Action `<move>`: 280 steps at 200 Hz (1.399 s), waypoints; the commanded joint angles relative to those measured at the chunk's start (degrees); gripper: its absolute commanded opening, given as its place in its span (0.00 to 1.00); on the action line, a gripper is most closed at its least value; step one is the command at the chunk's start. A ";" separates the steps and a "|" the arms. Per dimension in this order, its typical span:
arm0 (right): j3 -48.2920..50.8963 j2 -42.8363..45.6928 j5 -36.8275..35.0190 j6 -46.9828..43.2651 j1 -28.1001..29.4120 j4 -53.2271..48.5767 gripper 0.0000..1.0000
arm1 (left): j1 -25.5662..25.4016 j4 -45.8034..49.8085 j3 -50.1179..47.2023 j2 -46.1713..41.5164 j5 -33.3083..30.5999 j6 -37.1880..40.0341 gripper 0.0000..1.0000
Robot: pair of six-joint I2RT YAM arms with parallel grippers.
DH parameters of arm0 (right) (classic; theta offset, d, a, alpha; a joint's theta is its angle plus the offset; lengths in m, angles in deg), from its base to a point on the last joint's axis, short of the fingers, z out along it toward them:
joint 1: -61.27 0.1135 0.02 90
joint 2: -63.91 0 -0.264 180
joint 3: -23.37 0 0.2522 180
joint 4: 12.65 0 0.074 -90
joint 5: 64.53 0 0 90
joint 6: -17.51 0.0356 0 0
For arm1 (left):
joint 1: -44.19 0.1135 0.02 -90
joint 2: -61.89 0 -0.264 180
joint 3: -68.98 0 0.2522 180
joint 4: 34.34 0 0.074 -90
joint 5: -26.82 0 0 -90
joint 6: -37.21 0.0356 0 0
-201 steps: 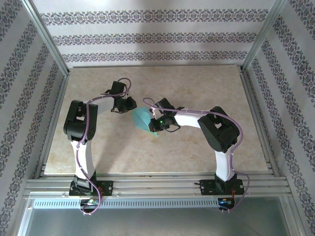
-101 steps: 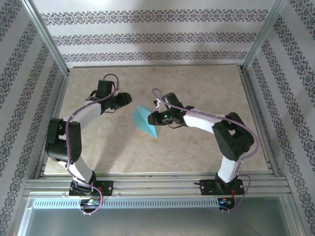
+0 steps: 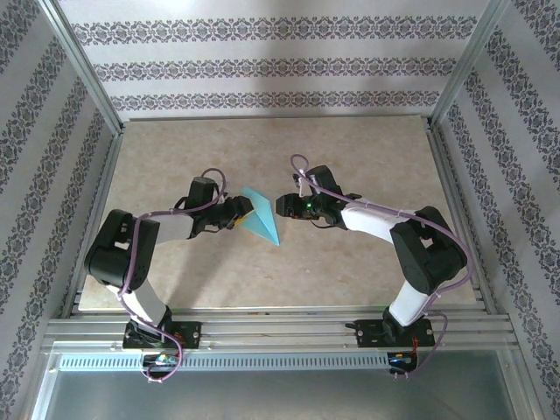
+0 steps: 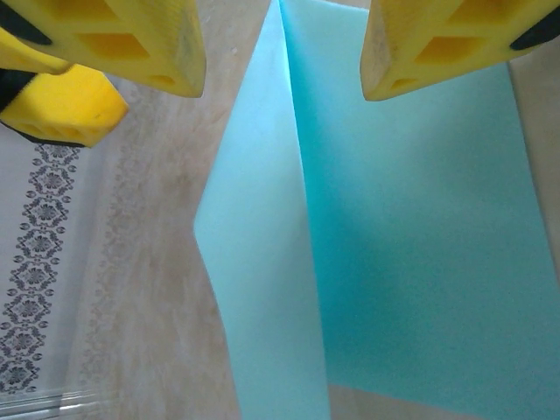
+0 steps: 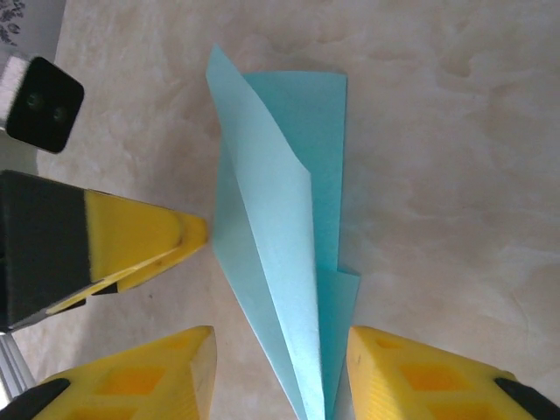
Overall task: Fold a paper plane with a square sheet of paper (pick it up from the middle)
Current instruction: Turn over the paper at the center of the table.
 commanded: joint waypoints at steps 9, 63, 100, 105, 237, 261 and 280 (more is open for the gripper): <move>1.18 0.54 -3.17 1.38 0.00 1.79 0.48 | -1.94 -4.43 2.56 3.50 0.23 -2.32 0.49; 3.35 4.07 -5.44 1.19 -0.38 2.40 0.59 | -2.78 -7.51 6.02 8.78 1.98 -3.83 0.37; 5.06 5.96 -5.62 1.55 -1.03 3.54 0.66 | -3.14 -9.79 7.49 11.72 3.04 -4.51 0.26; 5.32 6.29 -5.75 1.56 -1.10 3.76 0.68 | -3.15 -10.30 7.64 12.06 3.23 -4.68 0.24; 10.59 21.54 -15.27 0.72 -8.30 2.17 0.86 | -3.50 54.17 27.04 -3.40 -19.36 28.37 0.04; 10.36 21.77 -16.71 2.75 -9.29 0.05 0.98 | -5.68 68.77 35.61 -1.91 -34.52 34.25 0.04; 10.88 22.27 -16.17 2.40 -9.84 0.00 0.98 | -8.17 76.19 41.58 0.64 -47.40 36.13 0.04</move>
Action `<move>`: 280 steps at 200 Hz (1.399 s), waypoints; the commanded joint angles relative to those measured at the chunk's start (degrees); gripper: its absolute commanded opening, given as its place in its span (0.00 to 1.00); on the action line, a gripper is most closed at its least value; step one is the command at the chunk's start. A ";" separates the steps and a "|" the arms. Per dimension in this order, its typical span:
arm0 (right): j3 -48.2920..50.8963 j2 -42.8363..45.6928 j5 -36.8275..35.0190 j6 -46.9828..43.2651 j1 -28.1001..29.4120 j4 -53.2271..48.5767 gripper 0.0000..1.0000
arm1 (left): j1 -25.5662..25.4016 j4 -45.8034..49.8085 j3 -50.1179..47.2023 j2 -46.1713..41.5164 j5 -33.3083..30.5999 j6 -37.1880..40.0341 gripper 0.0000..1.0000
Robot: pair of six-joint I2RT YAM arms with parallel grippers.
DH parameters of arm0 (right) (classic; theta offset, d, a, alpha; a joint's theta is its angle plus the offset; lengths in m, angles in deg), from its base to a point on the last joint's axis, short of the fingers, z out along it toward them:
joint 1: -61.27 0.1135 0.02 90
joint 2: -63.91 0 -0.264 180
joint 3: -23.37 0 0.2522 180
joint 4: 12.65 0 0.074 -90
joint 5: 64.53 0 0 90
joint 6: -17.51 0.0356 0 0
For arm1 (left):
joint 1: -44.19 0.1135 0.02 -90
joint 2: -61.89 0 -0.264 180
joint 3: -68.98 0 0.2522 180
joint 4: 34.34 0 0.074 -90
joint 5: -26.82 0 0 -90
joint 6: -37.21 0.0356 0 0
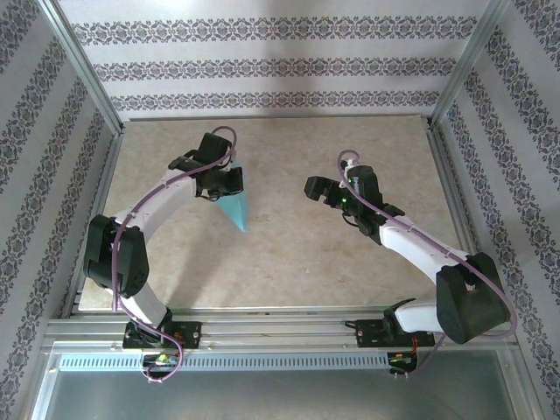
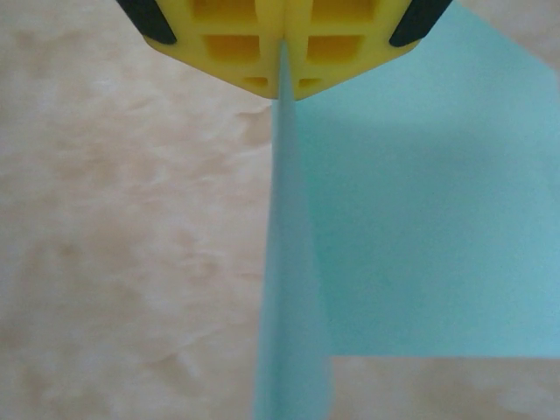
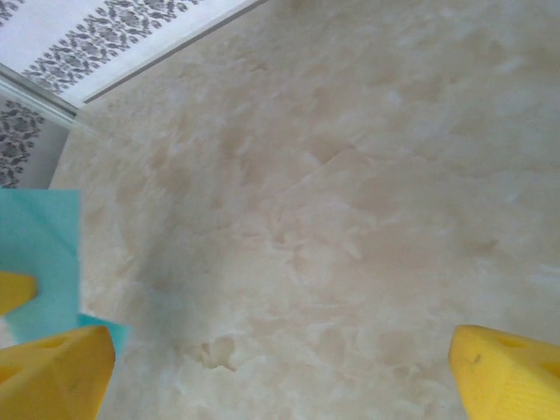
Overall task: Fold a paper plane with a square sheet of paper (pick it up from the middle)
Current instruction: Turn over the paper at the center of the table.
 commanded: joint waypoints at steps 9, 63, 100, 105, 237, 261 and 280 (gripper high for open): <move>0.11 1.05 -1.23 0.12 -0.82 -1.88 0.98 | -4.49 24.19 7.98 4.39 -25.37 9.02 0.04; 1.51 2.35 -2.16 -1.10 -0.82 -1.89 0.98 | -11.29 34.09 19.30 20.38 -49.08 8.05 0.04; 2.17 2.27 -1.68 -0.34 -0.99 -1.81 0.98 | -14.07 33.90 23.95 29.98 -54.76 8.01 0.04; 2.22 2.27 -1.69 -0.30 -1.00 -1.80 0.98 | -14.27 33.37 24.21 30.84 -54.58 8.18 0.04; 3.98 2.35 -2.00 1.19 -1.79 -1.41 0.98 | -17.87 27.75 26.42 41.34 -44.39 5.57 0.12; 4.07 2.18 -1.92 1.45 -1.87 -1.27 0.98 | -18.44 27.56 26.58 40.38 -40.47 5.26 0.23; 3.90 1.98 -2.00 1.63 -1.87 -1.27 0.98 | -19.16 27.23 26.24 37.92 -34.33 4.98 0.33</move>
